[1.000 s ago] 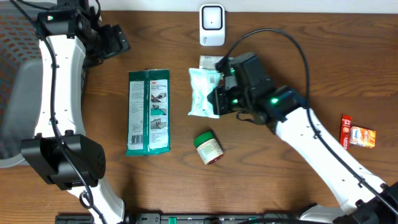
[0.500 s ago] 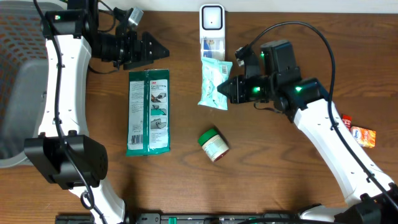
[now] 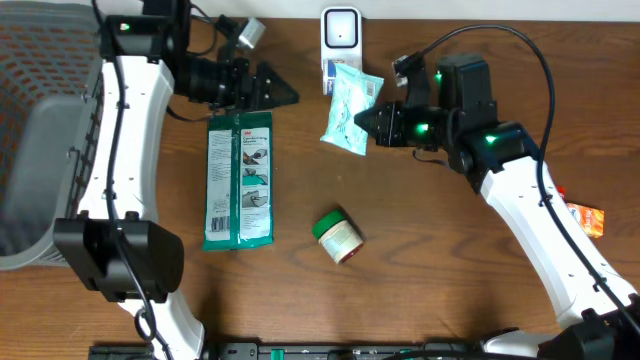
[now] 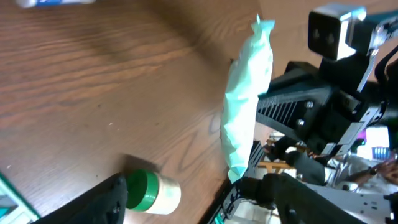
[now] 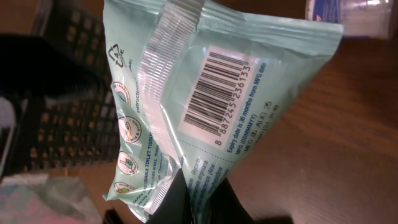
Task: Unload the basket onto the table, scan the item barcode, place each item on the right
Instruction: 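Lift the wipe pack up toward the left gripper near the scanner, then pass the wipe pack from the right gripper into the left gripper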
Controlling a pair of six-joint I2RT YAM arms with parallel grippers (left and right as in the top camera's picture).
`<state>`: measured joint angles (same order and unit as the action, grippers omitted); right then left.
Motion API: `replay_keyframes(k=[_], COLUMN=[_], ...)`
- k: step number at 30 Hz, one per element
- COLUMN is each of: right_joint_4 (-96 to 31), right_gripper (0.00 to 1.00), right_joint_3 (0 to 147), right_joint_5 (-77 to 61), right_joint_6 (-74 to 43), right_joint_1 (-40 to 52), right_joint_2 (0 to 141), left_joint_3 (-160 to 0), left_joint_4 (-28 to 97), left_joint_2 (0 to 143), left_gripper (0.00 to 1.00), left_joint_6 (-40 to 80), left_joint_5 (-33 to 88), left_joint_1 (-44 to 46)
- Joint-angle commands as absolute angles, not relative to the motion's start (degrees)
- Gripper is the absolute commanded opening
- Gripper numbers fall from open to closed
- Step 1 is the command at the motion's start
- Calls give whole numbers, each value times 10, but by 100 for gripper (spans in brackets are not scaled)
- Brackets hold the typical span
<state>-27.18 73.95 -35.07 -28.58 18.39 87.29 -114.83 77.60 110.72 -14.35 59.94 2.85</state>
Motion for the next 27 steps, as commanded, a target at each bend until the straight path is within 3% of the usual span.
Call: replay_keyframes(k=[1,27], right_joint_4=[-253,-183], right_gripper=[1,1], right_joint_3=[744,744], right_joint_5=[-363,-391], right_joint_6=[-316,-343], right_joint_1=[181,204], right_joint_2=[865,867], left_joint_3=[-1146,-1146], left_joint_4=[770,728], left_joint_2=[1087,1087], left_gripper=[72,70], left_joint_6=[-161,-163], left_joint_5=[626,668], left_joint_1=[44,116])
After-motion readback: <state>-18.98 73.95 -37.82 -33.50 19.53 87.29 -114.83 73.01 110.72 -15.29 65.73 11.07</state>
